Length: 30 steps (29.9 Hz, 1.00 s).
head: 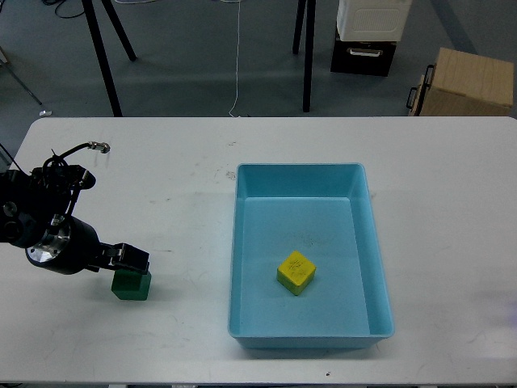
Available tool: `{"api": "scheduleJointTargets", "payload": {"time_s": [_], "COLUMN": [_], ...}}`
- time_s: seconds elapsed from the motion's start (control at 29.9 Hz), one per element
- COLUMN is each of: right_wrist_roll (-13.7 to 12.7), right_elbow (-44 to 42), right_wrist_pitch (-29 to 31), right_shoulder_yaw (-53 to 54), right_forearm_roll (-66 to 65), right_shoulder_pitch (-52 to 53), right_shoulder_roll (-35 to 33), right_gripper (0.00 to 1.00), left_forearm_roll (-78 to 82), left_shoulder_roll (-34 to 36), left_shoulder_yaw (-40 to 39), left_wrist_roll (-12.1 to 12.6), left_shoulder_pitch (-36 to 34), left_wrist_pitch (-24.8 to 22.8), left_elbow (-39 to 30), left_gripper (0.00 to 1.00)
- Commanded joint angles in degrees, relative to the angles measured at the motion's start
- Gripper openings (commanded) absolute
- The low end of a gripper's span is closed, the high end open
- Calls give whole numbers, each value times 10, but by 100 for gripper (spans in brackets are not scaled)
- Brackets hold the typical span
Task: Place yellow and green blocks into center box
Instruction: 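Move the left gripper over the green cube and lower onto it, then close the left gripper on the green cube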
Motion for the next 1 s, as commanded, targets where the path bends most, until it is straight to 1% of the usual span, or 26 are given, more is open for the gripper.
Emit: {"api": "scheduleJointTargets", "payload": {"time_s": [0.0,0.1,0.5,0.77,0.87,0.97], "right_wrist_roll": [0,-1,-1,-1,0,0], "right_elbow": [0,-1,-1,-1,-1,-1], "right_wrist_pitch": [0,0,0,0,0,0], "right_shoulder_yaw": [1,1,1,2,2,3], "right_forearm_roll": [0,0,0,0,0,0], "right_shoulder_pitch": [0,0,0,0,0,-1], "right_shoulder_roll": [0,0,0,0,-1,-1], "right_gripper": [100,100,100,100,100,100], "left_forearm_roll": [0,0,0,0,2,2], "left_shoulder_roll": [-3,-4,-9,-15,-26,-30], "left_shoulder_yaw": [-15,-25,-27,-42,-42,-42], "left_wrist_roll": [1,3,4,5,8,11], "left_shoulder_pitch": [20,36,58,77,82,87], "left_wrist_pitch": [2,2,2,6,12,19], "left_elbow": [15,21,39,46,56,57], "left_gripper": [100,100,99,98,93,81]}}
